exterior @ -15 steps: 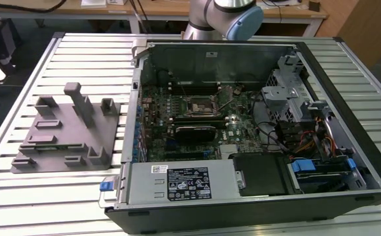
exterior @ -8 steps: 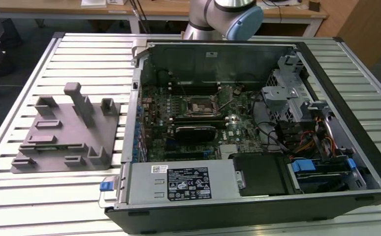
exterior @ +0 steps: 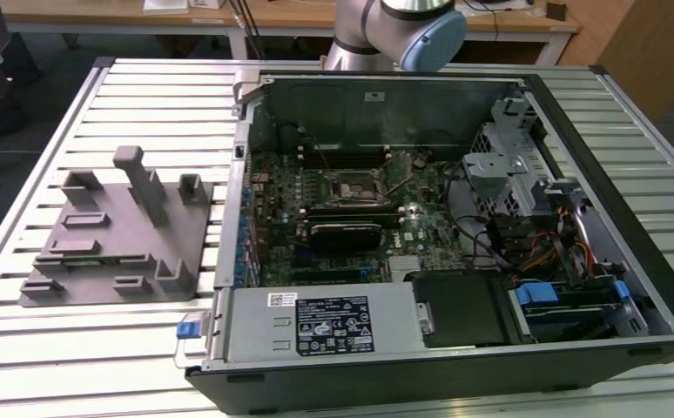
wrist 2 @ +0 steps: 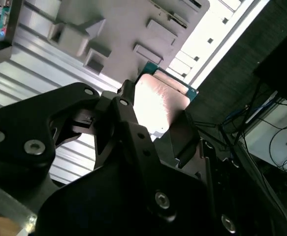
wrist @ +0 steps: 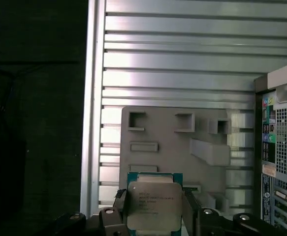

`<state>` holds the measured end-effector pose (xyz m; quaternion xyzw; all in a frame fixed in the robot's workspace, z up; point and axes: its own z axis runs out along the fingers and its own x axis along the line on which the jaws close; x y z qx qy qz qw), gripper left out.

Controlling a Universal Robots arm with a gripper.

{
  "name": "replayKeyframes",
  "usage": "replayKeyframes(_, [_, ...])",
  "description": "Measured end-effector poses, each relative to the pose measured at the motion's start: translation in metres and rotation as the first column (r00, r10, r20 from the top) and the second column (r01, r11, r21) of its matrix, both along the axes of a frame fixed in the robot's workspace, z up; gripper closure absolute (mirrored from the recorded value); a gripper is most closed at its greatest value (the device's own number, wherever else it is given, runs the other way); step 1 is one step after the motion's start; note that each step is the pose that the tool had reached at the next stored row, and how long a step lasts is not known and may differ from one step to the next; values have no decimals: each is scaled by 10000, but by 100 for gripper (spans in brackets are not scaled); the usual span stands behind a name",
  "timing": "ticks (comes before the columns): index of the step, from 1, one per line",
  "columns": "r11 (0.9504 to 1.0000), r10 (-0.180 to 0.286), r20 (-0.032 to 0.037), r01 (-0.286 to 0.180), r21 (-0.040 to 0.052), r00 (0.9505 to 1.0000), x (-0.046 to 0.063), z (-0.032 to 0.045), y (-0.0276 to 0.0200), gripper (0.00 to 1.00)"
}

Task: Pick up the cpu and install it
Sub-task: 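Pick up the cpu and move it towards the insertion slot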

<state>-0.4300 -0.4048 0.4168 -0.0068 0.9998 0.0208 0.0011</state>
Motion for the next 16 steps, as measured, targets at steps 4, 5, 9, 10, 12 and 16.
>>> replayKeyframes(4, [10000,1,1,-1,3,10000,180,0,0,47])
replayKeyframes(5, [10000,0,-1,0,4,10000,225,0,0,47])
replayKeyframes(9, [10000,1,-1,-1,7,10000,409,-1,0,47])
replayKeyframes(10, [10000,1,0,-1,7,10000,454,-1,0,47])
replayKeyframes(12, [10000,0,-1,0,6,10000,544,-1,0,47])
replayKeyframes(16, [10000,1,-2,-1,6,10000,728,-3,0,47])
